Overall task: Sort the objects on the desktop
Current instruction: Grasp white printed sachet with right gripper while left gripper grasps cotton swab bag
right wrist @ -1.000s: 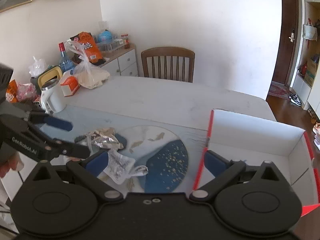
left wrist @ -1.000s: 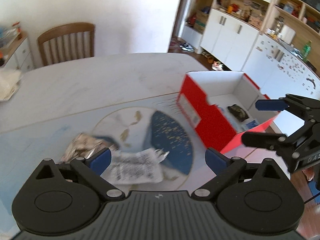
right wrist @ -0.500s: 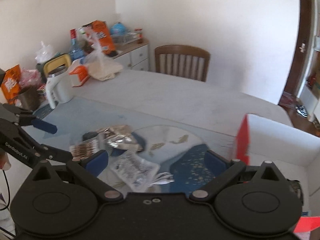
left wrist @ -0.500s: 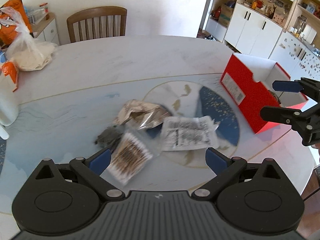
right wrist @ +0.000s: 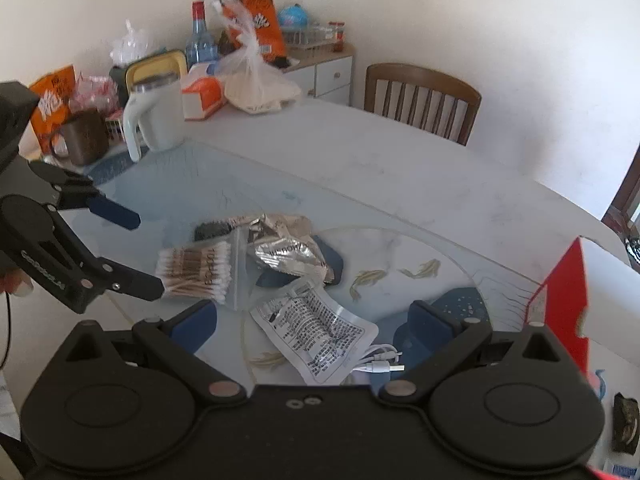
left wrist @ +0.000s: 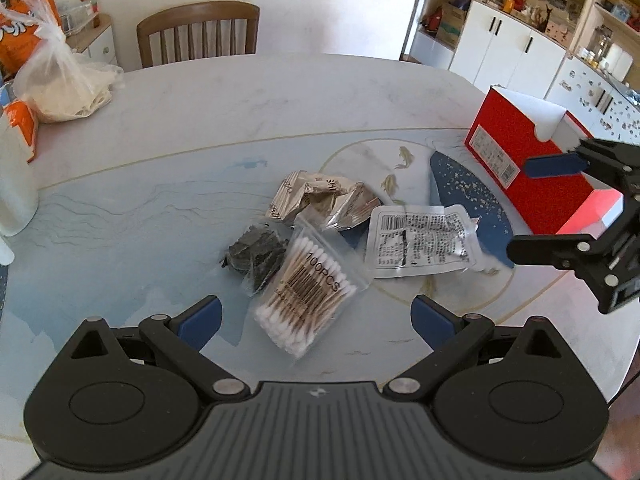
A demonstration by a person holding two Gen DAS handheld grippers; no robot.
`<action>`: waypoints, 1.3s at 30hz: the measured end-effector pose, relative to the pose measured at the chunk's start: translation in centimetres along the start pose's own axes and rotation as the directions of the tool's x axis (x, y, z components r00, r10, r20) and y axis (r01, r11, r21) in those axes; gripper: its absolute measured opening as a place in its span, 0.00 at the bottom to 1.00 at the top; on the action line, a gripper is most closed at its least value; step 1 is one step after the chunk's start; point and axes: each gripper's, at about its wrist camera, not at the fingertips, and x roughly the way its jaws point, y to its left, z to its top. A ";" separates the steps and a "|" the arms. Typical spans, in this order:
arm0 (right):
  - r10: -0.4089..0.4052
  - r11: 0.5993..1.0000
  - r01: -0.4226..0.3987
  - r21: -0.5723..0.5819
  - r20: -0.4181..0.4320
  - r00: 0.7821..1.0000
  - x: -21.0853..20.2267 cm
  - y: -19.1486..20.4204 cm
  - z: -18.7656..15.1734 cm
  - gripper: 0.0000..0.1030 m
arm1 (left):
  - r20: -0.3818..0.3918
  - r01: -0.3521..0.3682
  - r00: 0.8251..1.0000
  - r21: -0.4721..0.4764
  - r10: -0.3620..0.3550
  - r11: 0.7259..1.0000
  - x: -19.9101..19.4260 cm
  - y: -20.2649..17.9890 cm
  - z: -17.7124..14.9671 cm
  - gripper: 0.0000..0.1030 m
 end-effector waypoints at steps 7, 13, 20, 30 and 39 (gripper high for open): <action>0.006 0.997 -0.011 -0.082 -0.062 0.998 2.7 0.2 -0.4 0.96 | -0.013 0.004 1.000 -0.001 -0.004 1.000 1.6 0.7 -0.4 0.98; 0.007 0.987 -0.024 -0.162 -0.100 0.995 4.4 0.8 -0.5 0.93 | -0.016 0.006 1.000 0.003 -0.006 1.000 2.4 0.8 -0.4 0.97; 0.000 0.958 -0.041 -0.284 -0.143 0.990 6.6 1.8 -0.8 0.88 | -0.026 0.009 1.000 0.001 -0.009 1.000 3.5 0.9 -0.3 0.97; 0.015 0.951 -0.067 -0.302 -0.172 0.985 8.3 1.8 -0.6 0.72 | -0.032 0.021 0.999 -0.016 -0.021 1.000 4.6 1.2 -0.3 0.87; 0.025 0.951 -0.077 -0.300 -0.174 0.984 8.2 1.9 -0.3 0.65 | -0.045 0.022 0.999 -0.029 -0.023 0.999 4.9 1.4 -0.6 0.71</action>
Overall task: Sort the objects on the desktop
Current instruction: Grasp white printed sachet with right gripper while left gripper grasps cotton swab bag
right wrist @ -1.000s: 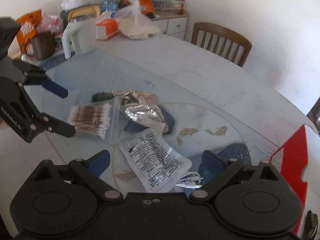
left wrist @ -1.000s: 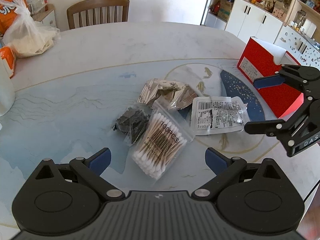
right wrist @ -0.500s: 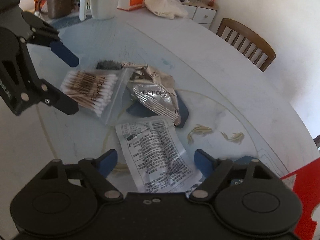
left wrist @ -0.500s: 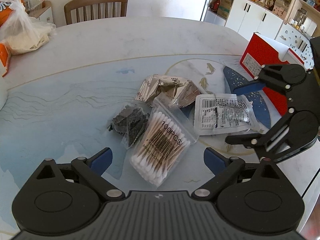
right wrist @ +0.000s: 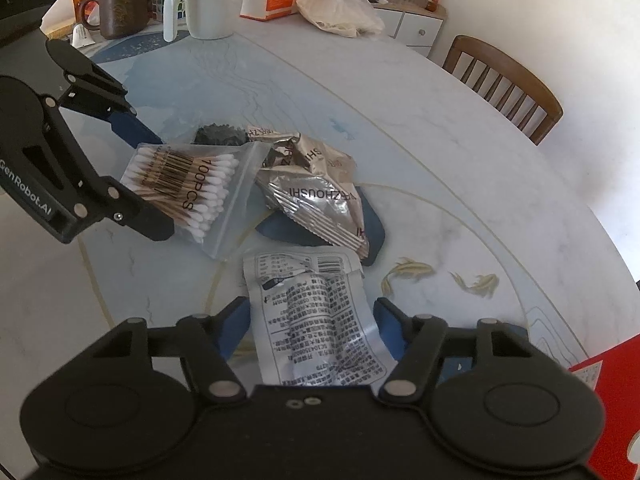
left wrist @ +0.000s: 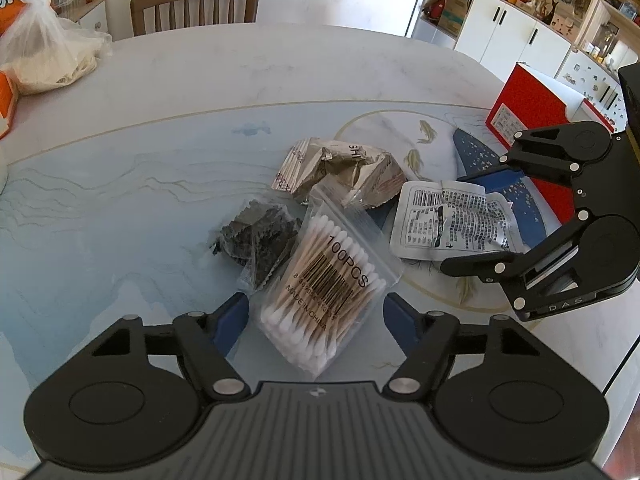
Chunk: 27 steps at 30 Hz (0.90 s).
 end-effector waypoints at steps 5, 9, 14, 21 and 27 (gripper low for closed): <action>0.000 1.000 0.000 0.002 -0.005 1.000 0.0 0.2 0.1 0.64 | -0.007 -0.023 1.000 0.013 0.023 1.000 0.0 -0.2 -0.1 0.57; -0.007 1.000 0.007 0.011 0.001 1.000 -0.1 0.2 0.1 0.63 | -0.007 -0.017 1.000 0.016 0.017 1.000 -0.1 -0.2 -0.1 0.48; -0.021 0.999 0.021 0.028 0.012 1.000 -0.6 0.1 0.2 0.62 | 0.002 -0.002 1.000 0.000 0.002 1.000 -0.5 -0.2 -0.1 0.36; -0.041 0.997 0.039 0.069 0.026 0.999 -1.8 -0.1 0.0 0.61 | 0.032 0.033 0.999 -0.074 -0.031 0.997 -1.3 0.0 -0.2 0.29; -0.058 0.991 0.053 0.122 0.044 0.997 -3.4 -0.3 -0.6 0.61 | 0.057 0.049 0.997 -0.093 -0.044 0.994 -2.4 -0.2 -0.2 0.29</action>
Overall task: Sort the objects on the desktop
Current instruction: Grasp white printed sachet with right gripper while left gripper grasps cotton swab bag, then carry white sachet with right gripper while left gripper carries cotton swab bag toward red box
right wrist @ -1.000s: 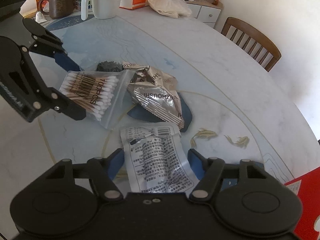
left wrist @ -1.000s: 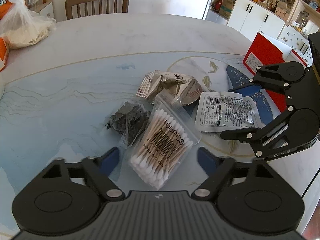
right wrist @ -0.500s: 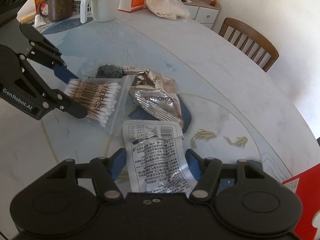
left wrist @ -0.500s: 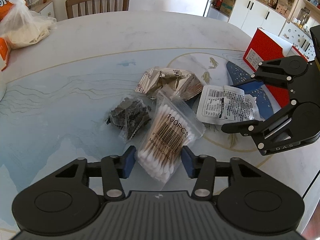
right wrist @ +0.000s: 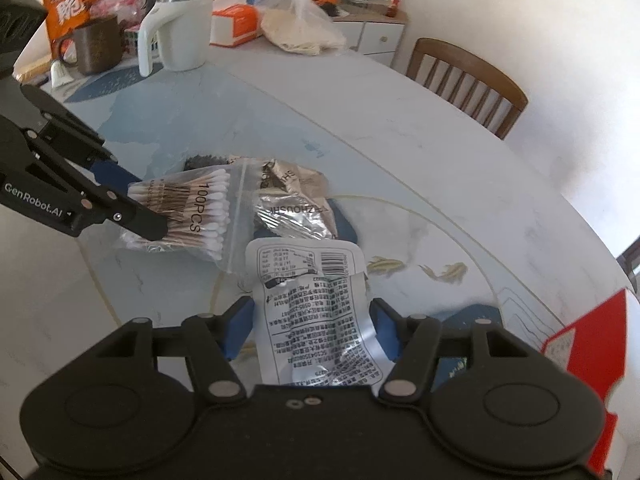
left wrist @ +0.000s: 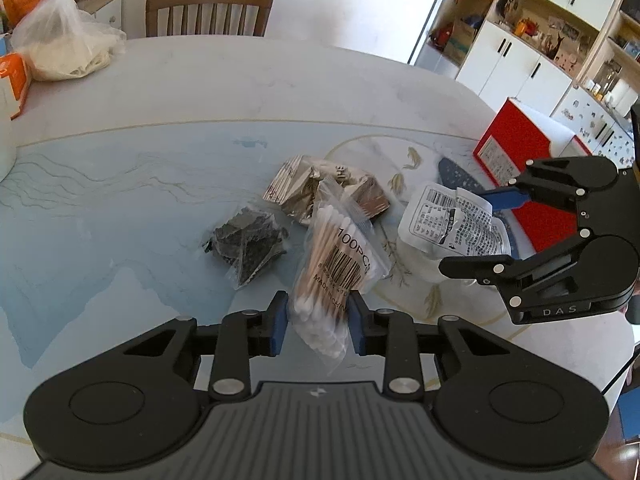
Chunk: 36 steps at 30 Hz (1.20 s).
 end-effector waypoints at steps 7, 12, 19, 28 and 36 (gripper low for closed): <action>-0.020 0.998 0.019 0.060 0.018 1.000 -1.8 -0.3 -0.3 0.61 | 0.014 0.023 1.000 -0.007 -0.023 1.000 -1.5 -0.9 0.2 0.29; -0.038 0.994 0.036 0.098 0.024 0.999 -3.3 -0.3 -0.6 0.61 | 0.022 0.039 0.999 -0.004 -0.039 0.999 -2.6 -1.9 0.2 0.29; -0.051 0.984 0.045 0.173 0.031 0.998 -6.0 -0.5 -1.2 0.61 | 0.033 0.067 0.997 0.009 -0.067 0.998 -4.4 -3.5 0.3 0.29; -0.060 0.959 0.043 0.279 0.053 0.997 -10.0 -1.9 -2.4 0.61 | 0.048 0.117 0.992 0.020 -0.118 0.993 -6.2 -5.9 0.9 0.29; -0.084 0.938 0.047 0.344 0.093 0.992 -14.2 -4.3 -3.7 0.61 | 0.061 0.177 0.982 0.037 -0.179 0.983 -7.0 -9.0 2.1 0.29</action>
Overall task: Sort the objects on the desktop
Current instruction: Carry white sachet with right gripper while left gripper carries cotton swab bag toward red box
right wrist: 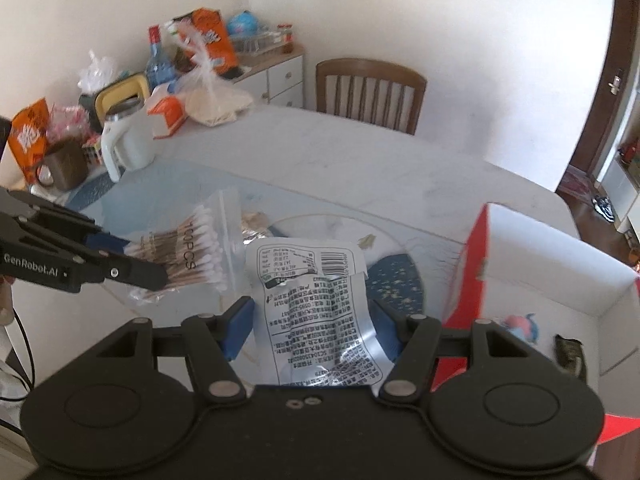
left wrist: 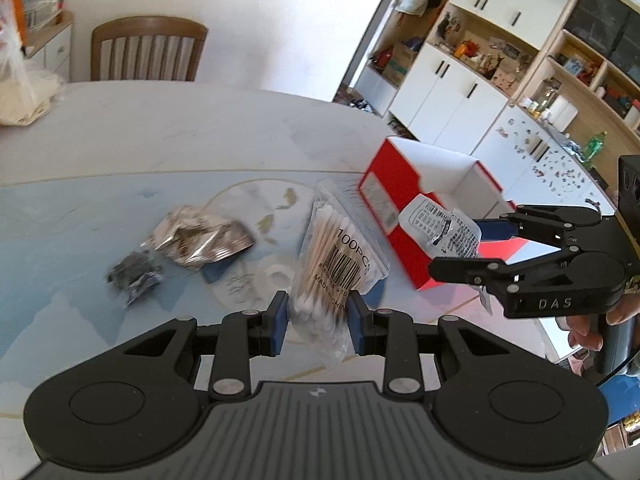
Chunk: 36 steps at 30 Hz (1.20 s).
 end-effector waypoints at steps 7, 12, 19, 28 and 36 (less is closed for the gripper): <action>-0.036 0.999 0.035 0.027 0.021 0.999 -2.6 -3.1 0.0 0.61 | 0.013 0.034 0.999 0.018 -0.034 0.999 0.3 -2.8 1.0 0.29; -0.059 0.998 0.058 0.040 0.030 0.998 -3.9 -5.1 -0.3 0.61 | 0.022 0.036 0.999 0.033 -0.037 0.999 0.8 -4.5 1.7 0.29; -0.075 0.996 0.073 0.051 0.045 0.996 -4.9 -8.0 -0.8 0.61 | 0.025 0.033 0.999 0.035 -0.034 0.999 1.8 -6.2 2.3 0.29; -0.087 0.995 0.083 0.063 0.061 0.994 -5.9 -12.1 -0.7 0.61 | 0.037 0.031 0.999 0.040 -0.032 0.999 3.3 -9.2 3.4 0.29; -0.109 0.991 0.104 0.080 0.068 0.992 -6.3 -15.9 -0.6 0.61 | 0.045 0.040 0.998 0.063 -0.043 0.997 5.1 -12.0 5.2 0.29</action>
